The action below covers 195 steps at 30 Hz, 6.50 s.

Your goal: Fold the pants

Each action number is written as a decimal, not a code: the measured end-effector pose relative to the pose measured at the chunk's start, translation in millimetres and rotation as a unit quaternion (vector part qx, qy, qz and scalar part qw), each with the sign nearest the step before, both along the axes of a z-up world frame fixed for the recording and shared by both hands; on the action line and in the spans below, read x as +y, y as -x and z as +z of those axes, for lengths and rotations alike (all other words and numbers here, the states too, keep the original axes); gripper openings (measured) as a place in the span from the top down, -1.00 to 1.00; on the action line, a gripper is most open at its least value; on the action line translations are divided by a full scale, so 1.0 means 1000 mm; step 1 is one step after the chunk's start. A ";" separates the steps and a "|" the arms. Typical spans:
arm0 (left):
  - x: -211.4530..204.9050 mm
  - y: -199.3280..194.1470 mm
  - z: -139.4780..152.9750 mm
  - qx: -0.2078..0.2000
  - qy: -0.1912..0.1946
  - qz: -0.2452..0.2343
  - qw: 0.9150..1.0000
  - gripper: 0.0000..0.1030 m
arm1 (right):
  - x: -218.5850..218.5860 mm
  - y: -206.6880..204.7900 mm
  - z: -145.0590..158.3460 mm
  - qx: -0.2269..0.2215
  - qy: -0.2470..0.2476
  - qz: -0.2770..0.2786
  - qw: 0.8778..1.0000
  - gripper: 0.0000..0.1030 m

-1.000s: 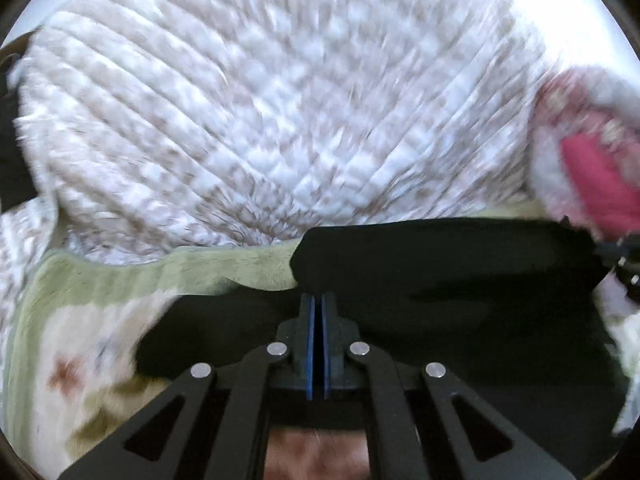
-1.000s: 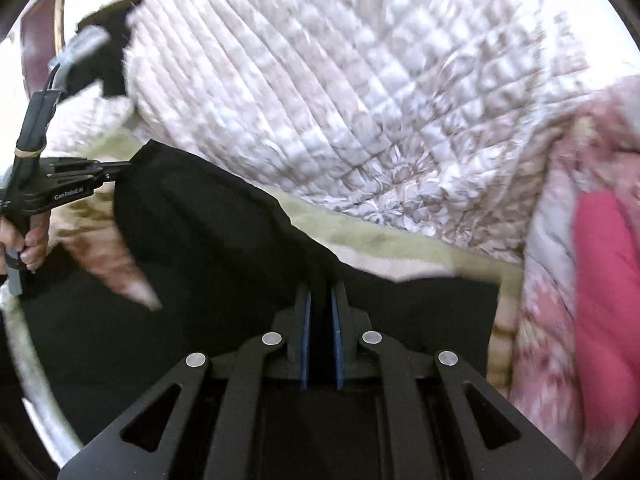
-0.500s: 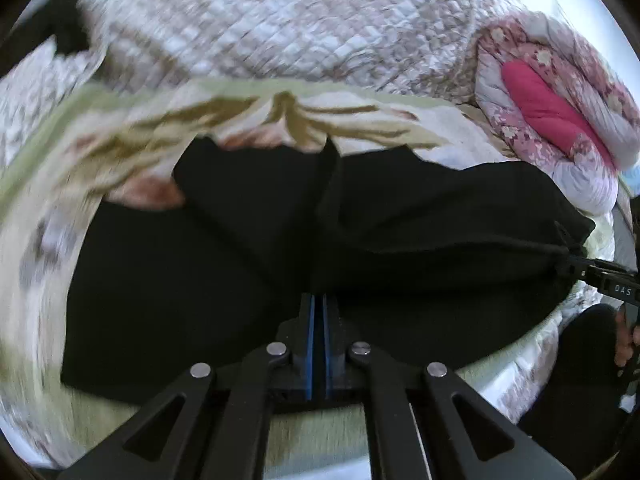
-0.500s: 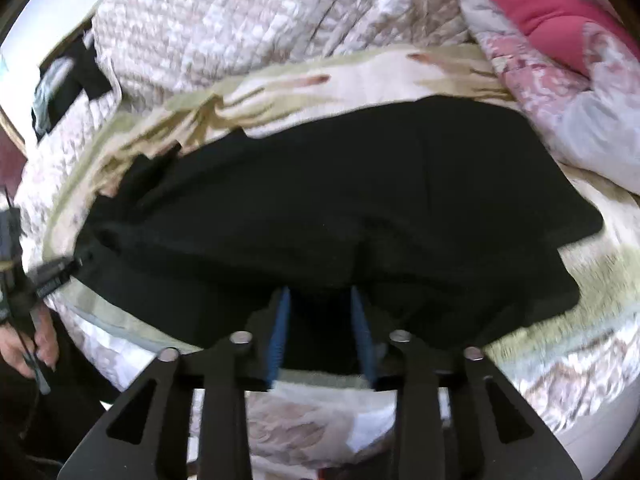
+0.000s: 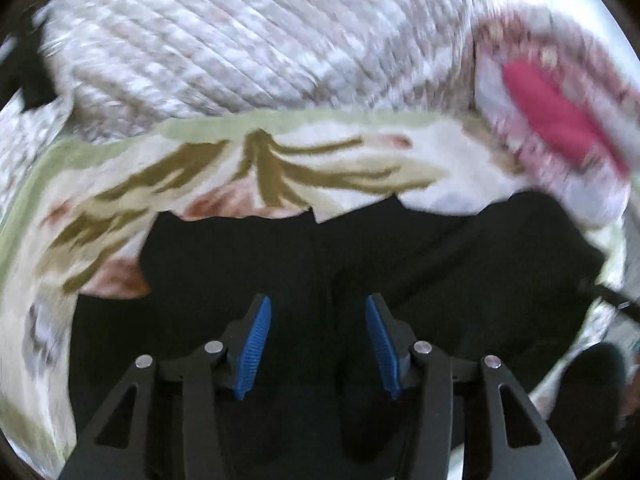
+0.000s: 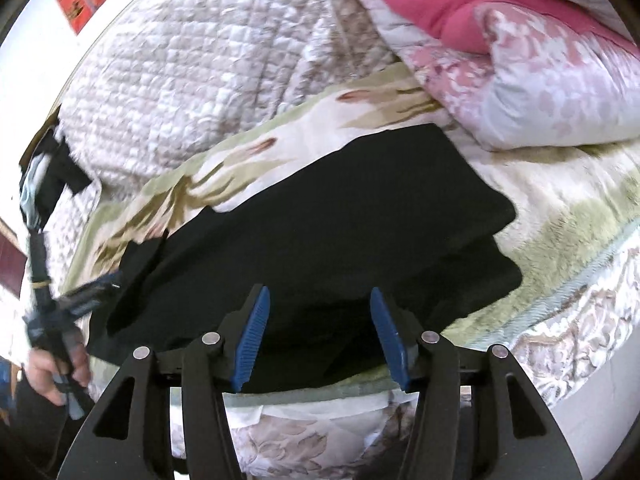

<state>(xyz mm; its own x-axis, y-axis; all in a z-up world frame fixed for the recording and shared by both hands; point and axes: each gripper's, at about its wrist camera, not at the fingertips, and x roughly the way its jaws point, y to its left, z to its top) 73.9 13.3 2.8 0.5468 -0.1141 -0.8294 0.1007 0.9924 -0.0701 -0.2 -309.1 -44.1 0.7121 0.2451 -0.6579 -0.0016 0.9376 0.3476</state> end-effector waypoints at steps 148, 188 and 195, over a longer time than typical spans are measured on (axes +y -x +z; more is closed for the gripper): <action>0.098 0.146 -0.026 -0.021 0.065 0.203 0.977 -0.11 | 0.143 0.011 -0.046 -0.012 0.197 0.192 0.961 -0.13; 0.113 0.092 0.020 -0.102 0.146 0.174 0.969 0.87 | 0.115 0.003 -0.021 -0.044 0.133 0.136 0.981 -0.13; 0.019 0.053 0.034 -0.097 0.168 0.022 0.981 0.87 | 0.093 0.004 -0.015 -0.046 0.114 0.107 0.987 -0.13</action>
<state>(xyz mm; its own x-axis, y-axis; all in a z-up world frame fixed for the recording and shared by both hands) 20.5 32.8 36.6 0.7008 -0.3368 -0.6289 0.1028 0.9200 -0.3782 -4.4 -216.3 -58.9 0.7190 0.2499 -0.6485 -0.2300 0.9661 0.1173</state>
